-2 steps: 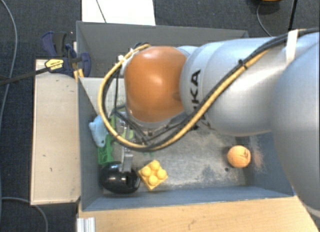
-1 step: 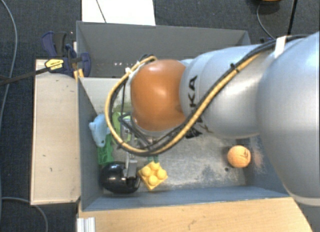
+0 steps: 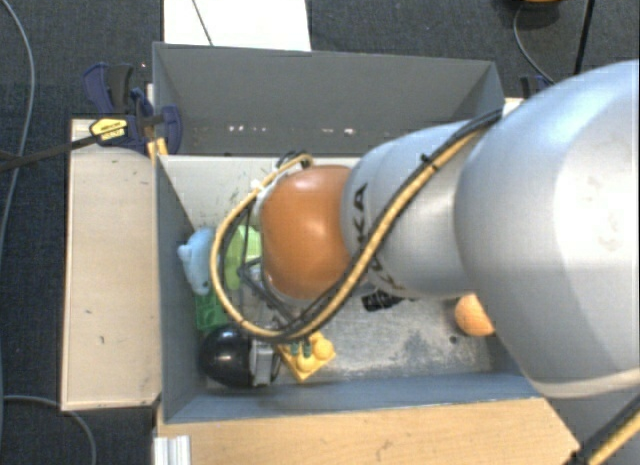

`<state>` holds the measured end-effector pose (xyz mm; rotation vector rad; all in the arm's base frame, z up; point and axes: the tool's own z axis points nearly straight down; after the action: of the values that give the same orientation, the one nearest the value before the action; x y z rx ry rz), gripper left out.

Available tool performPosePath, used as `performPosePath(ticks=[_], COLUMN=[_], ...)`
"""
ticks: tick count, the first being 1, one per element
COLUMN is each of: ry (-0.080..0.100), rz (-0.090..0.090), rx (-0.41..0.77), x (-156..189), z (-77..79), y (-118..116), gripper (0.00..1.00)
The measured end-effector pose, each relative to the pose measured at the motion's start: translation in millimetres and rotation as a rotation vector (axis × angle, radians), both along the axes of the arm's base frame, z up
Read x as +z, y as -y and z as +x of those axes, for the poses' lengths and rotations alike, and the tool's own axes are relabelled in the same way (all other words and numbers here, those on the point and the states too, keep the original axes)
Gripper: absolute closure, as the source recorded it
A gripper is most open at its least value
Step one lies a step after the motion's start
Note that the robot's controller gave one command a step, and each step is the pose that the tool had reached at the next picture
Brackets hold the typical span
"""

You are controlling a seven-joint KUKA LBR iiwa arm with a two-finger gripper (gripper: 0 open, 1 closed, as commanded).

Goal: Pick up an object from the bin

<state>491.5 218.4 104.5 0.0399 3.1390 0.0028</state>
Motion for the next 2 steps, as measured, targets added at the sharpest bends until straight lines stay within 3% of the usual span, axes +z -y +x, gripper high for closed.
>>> performPosePath(ticks=[1,2], ry=[-0.024,0.003], rz=[-0.017,0.004], rx=[-0.068,0.145], x=[-25.4,10.7], z=[-8.2,4.2], y=[-7.9,34.6], gripper=[0.0,0.0])
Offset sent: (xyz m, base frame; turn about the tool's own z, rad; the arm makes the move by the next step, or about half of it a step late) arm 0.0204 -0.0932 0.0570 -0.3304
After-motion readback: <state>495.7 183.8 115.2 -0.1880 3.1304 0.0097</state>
